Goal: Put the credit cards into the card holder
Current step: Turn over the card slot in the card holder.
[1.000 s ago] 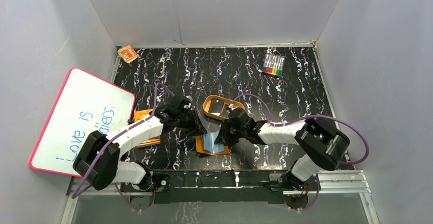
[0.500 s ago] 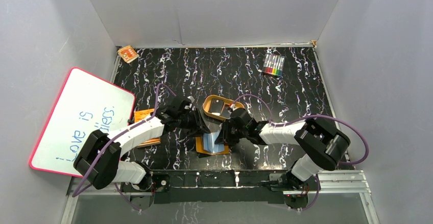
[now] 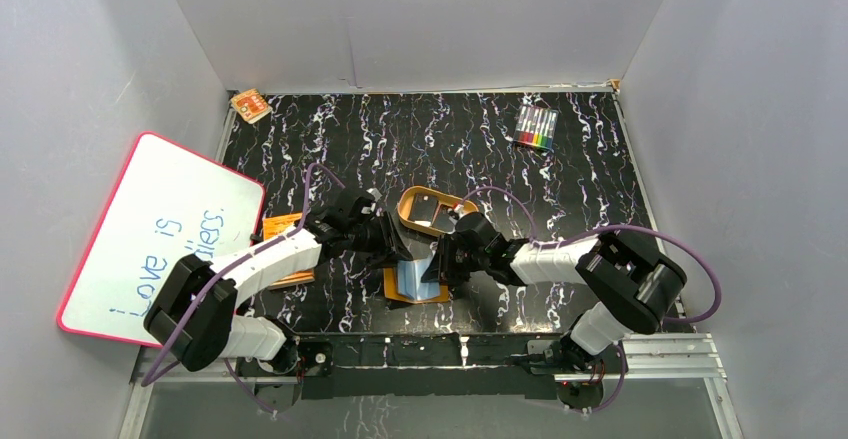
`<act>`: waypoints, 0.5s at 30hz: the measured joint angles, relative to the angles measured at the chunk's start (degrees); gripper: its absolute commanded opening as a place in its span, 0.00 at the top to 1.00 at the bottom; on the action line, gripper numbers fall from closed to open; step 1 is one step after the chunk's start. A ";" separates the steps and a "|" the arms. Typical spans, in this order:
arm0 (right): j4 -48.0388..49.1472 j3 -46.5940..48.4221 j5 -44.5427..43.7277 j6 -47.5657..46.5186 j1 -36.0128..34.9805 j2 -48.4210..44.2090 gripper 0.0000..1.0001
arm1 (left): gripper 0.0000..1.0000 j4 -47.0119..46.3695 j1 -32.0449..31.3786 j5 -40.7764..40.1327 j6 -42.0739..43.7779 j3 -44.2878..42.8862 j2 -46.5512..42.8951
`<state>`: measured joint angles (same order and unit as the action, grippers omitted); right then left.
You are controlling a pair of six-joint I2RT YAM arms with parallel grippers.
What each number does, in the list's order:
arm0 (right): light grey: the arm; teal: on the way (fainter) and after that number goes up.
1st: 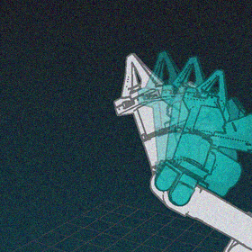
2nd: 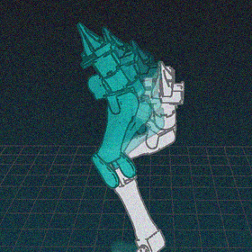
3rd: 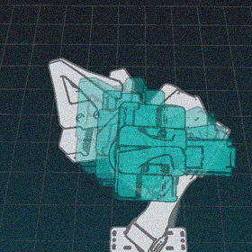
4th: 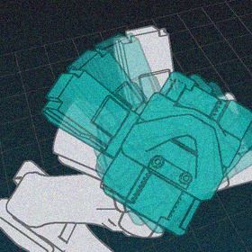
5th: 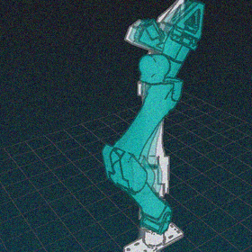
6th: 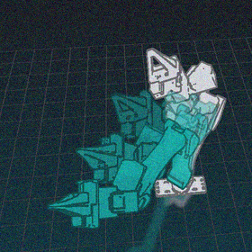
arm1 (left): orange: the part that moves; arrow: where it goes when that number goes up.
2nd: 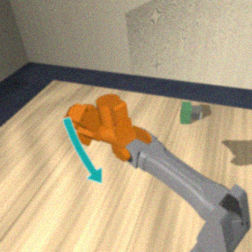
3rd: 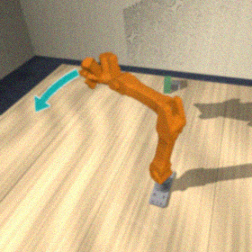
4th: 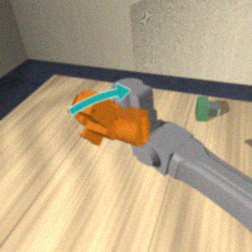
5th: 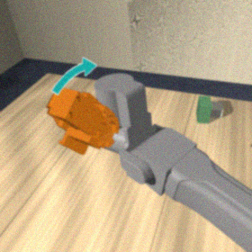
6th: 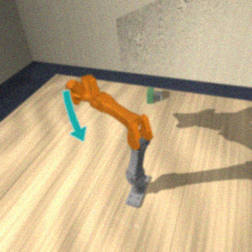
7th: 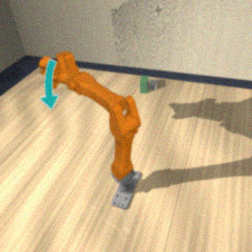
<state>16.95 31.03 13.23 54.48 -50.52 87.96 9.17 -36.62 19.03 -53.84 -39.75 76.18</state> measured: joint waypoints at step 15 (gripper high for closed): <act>5.51 -3.39 2.12 2.03 1.64 0.00 0.74 | 0.69 0.17 -0.02 -0.55 0.48 0.85 -0.63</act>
<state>22.46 27.64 15.35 56.51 -48.88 87.96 9.34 -36.64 18.48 -53.36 -38.89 75.55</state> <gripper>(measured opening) 0.269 0.332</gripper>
